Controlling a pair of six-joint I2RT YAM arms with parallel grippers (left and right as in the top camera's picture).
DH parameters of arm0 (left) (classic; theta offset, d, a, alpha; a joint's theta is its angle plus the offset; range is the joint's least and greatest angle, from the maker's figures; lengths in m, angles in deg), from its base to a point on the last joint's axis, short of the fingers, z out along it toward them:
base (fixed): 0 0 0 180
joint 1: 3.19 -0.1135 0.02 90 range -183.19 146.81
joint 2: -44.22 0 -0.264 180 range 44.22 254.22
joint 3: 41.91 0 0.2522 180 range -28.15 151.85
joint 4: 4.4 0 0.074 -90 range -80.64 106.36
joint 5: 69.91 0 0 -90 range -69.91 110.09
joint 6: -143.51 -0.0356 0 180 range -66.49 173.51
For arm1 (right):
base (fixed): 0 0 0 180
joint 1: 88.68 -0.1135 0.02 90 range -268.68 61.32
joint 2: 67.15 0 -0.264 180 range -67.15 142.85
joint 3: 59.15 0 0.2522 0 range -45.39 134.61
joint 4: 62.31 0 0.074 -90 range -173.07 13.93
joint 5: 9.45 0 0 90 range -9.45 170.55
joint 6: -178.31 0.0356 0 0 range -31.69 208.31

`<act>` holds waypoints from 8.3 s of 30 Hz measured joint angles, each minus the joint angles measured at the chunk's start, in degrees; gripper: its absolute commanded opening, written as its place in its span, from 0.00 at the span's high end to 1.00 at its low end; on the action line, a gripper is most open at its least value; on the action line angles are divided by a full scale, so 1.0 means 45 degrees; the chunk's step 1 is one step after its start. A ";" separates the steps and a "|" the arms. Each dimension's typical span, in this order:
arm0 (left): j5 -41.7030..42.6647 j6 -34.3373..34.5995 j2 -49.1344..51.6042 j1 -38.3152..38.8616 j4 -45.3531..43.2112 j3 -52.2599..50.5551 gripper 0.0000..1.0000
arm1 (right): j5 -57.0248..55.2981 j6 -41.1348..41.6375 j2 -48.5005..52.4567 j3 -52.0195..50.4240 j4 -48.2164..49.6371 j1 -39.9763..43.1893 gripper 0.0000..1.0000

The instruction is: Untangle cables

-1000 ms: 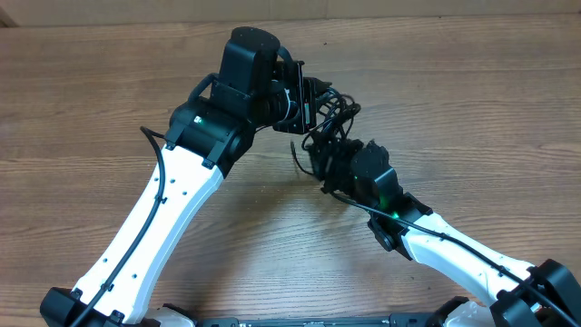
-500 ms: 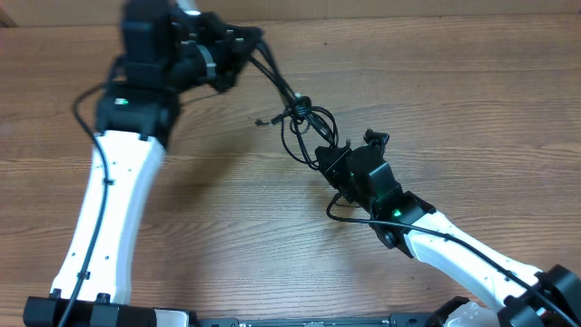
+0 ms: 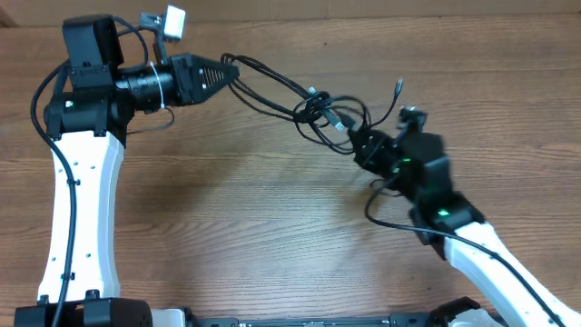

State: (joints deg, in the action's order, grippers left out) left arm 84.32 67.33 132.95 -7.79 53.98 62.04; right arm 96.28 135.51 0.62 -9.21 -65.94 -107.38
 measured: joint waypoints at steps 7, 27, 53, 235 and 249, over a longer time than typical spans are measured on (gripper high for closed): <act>-0.1054 -0.2059 0.0000 0.1122 0.1642 0.0097 0.96 | 0.4143 0.0005 -0.1263 -0.0097 0.3512 0.0719 0.96; -0.9442 -0.2628 0.0000 0.3449 0.7427 0.0214 0.96 | -0.0345 -0.2443 -0.0529 -0.0131 -0.1311 0.0534 0.96; -1.2342 -0.0763 0.0000 0.3672 0.6907 0.0214 0.96 | -0.0835 -0.2550 -0.0529 -0.0131 -0.1904 0.0384 0.95; -0.4415 0.2565 0.3949 0.4318 0.0199 0.2472 0.87 | 0.1360 0.1268 0.4095 -0.0083 0.2249 -0.0131 0.18; -1.3172 0.2657 0.3949 0.4041 0.2827 0.2521 0.00 | -0.2225 -0.0665 0.4231 -0.0034 0.2001 -0.0967 0.10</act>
State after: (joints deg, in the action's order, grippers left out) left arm 25.04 79.29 150.72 10.39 66.71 73.38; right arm 86.27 132.51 19.66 -9.36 -56.93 -111.73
